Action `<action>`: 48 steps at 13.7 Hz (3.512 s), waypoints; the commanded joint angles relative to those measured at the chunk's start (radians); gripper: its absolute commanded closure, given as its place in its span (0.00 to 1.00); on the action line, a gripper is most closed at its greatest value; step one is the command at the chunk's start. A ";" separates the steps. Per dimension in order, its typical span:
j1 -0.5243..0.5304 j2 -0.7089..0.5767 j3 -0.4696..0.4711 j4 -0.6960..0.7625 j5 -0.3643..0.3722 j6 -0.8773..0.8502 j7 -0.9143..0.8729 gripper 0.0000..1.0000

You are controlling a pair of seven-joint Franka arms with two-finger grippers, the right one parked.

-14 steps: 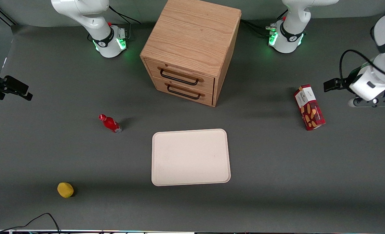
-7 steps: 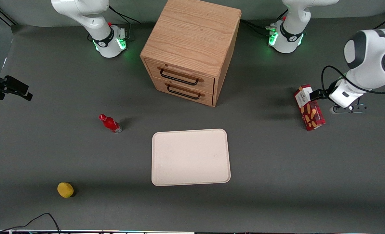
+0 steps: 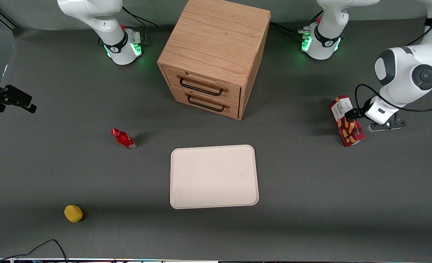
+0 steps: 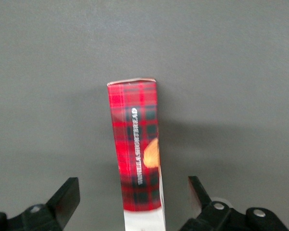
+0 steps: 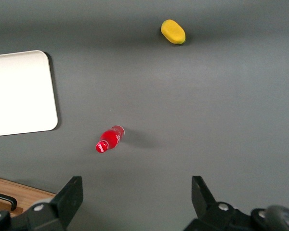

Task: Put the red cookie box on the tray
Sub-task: 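Lower the left gripper over the cookie box and close on it, then lift the cookie box and carry it over the cream tray, then lower the cookie box onto the tray and open the left gripper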

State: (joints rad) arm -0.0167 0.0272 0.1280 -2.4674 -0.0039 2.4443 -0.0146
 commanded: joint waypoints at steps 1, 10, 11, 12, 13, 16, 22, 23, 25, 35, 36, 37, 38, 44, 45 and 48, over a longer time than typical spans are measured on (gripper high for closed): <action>0.000 0.045 0.001 -0.044 -0.056 0.112 -0.007 0.00; -0.005 0.089 -0.001 -0.051 -0.113 0.153 -0.005 0.45; -0.005 0.089 -0.001 -0.051 -0.113 0.153 -0.005 0.57; -0.005 0.089 -0.001 -0.051 -0.113 0.151 -0.005 0.68; -0.005 0.089 -0.001 -0.051 -0.113 0.148 -0.005 0.75; -0.008 0.059 -0.004 -0.038 -0.114 0.073 -0.019 0.76; -0.025 -0.041 -0.141 0.304 -0.105 -0.509 -0.264 0.75; -0.026 -0.038 -0.175 0.388 -0.102 -0.607 -0.325 0.75; -0.028 -0.026 -0.259 0.555 -0.091 -0.749 -0.440 0.75; -0.207 0.561 -0.525 1.327 0.140 -0.815 -1.006 0.74; -0.250 0.623 -0.524 1.370 0.186 -0.759 -1.063 0.73; -0.288 0.661 -0.519 1.380 0.227 -0.687 -1.097 0.73; -0.316 0.692 -0.518 1.378 0.255 -0.623 -1.114 0.73; -0.368 0.862 -0.502 1.378 0.334 -0.394 -1.219 0.70; -0.368 0.882 -0.501 1.378 0.341 -0.368 -1.211 0.70; -0.367 0.919 -0.502 1.374 0.397 -0.347 -1.132 0.70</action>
State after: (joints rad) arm -0.3698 0.9152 -0.3786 -1.1394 0.3615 2.0991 -1.1984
